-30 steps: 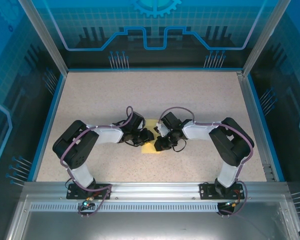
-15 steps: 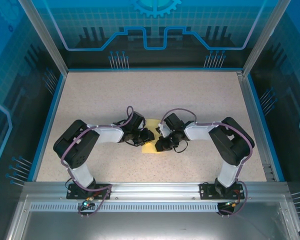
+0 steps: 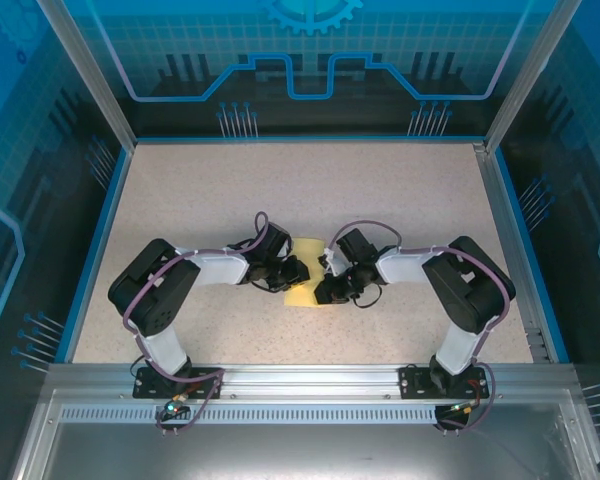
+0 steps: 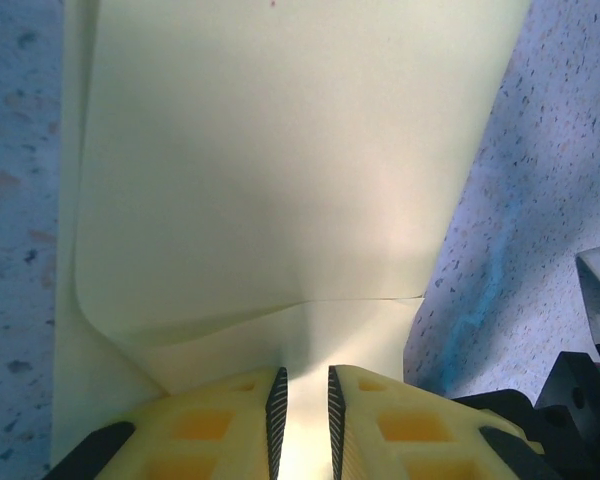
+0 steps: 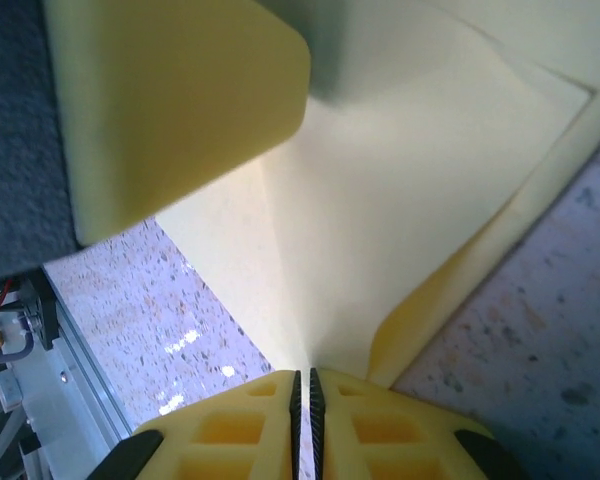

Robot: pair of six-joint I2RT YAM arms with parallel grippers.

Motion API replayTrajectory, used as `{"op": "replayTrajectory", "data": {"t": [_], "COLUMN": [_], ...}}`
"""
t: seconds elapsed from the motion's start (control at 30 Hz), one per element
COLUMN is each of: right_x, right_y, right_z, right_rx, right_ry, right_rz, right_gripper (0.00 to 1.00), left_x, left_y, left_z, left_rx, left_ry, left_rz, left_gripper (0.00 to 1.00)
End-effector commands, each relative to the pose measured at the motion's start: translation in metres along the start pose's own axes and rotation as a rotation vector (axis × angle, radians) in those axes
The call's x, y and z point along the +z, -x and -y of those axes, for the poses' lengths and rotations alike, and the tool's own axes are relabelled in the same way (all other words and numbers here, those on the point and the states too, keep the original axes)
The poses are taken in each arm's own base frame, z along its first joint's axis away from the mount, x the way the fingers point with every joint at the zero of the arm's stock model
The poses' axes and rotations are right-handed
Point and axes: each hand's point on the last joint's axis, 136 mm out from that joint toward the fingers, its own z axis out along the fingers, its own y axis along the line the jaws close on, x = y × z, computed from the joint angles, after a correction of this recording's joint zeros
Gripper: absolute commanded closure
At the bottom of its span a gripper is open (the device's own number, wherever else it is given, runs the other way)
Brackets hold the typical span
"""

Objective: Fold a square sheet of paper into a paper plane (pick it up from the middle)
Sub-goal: Fold the triangle a second time at the center of the table.

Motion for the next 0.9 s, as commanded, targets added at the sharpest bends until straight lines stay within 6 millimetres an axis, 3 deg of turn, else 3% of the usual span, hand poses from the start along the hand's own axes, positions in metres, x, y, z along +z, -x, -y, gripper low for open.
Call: {"op": "replayTrajectory", "data": {"t": [0.0,0.33,0.6,0.73,0.87], "right_x": [-0.002,-0.010,-0.034,-0.031,-0.020], "right_y": [-0.049,-0.052,-0.012,0.007,0.018], "right_z": [0.032,0.032,-0.014,-0.030,-0.032], "right_rx": [0.149,0.137,0.060,0.057,0.068], "right_ry": [-0.107,-0.131,-0.021,0.040,0.032], "right_rz": [-0.145,-0.148,-0.010,0.033,0.033], "right_gripper": [0.86,0.86,0.83,0.82,0.82], "left_x": [0.008,0.007,0.007,0.006,0.005], "left_y": [-0.006,-0.005,-0.005,-0.004,-0.004], "left_z": [-0.027,-0.025,-0.020,-0.018,-0.016], "left_rx": [-0.027,-0.019,-0.007,-0.007,-0.004], "left_ry": [0.106,0.099,0.084,0.080,0.074], "left_rz": [-0.014,-0.014,-0.021,-0.019,-0.020], "left_gripper": [0.78,0.78,0.77,0.77,0.77]}}
